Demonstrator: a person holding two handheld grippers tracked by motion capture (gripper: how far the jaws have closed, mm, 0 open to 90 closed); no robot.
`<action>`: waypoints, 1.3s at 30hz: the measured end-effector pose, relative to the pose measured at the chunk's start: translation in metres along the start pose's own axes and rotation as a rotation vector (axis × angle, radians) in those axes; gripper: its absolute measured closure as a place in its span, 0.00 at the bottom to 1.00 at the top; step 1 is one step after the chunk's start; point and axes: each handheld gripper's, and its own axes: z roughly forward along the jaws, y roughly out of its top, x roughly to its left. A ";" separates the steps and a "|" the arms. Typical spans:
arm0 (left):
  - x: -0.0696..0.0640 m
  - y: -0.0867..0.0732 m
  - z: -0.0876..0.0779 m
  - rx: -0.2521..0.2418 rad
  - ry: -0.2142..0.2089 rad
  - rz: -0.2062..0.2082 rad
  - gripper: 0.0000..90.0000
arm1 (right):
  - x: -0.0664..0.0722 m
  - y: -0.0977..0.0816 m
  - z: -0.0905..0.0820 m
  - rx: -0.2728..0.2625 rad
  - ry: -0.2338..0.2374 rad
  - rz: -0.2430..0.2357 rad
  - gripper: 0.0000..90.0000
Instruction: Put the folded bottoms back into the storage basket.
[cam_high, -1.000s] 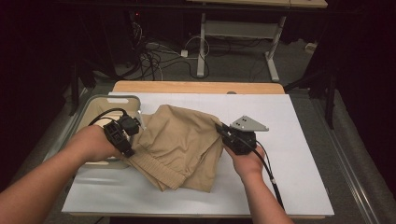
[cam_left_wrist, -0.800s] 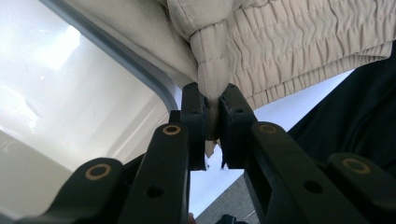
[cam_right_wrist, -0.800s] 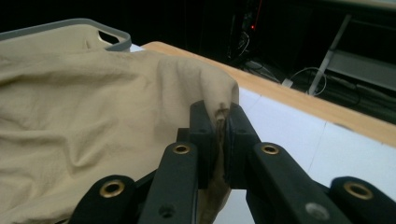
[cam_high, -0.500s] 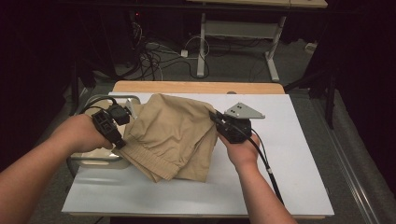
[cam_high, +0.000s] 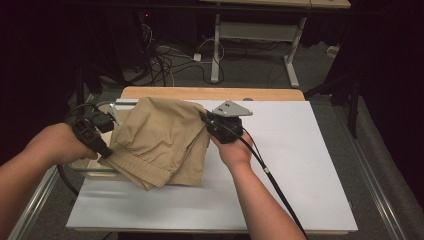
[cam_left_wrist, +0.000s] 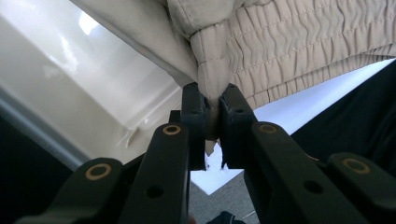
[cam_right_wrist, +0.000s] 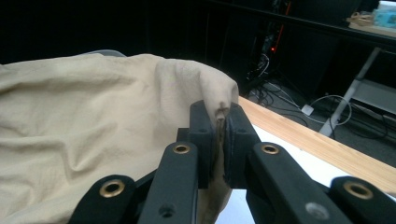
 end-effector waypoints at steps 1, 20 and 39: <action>0.003 -0.003 0.000 -0.002 0.000 -0.007 0.89 | 0.001 0.001 0.004 -0.001 0.003 0.001 0.95; 0.065 -0.056 0.008 -0.043 0.016 -0.147 0.89 | 0.029 0.030 0.088 0.005 0.078 -0.036 0.95; 0.099 -0.083 0.020 -0.025 0.051 -0.227 0.89 | 0.054 0.043 0.162 0.033 0.137 -0.058 0.95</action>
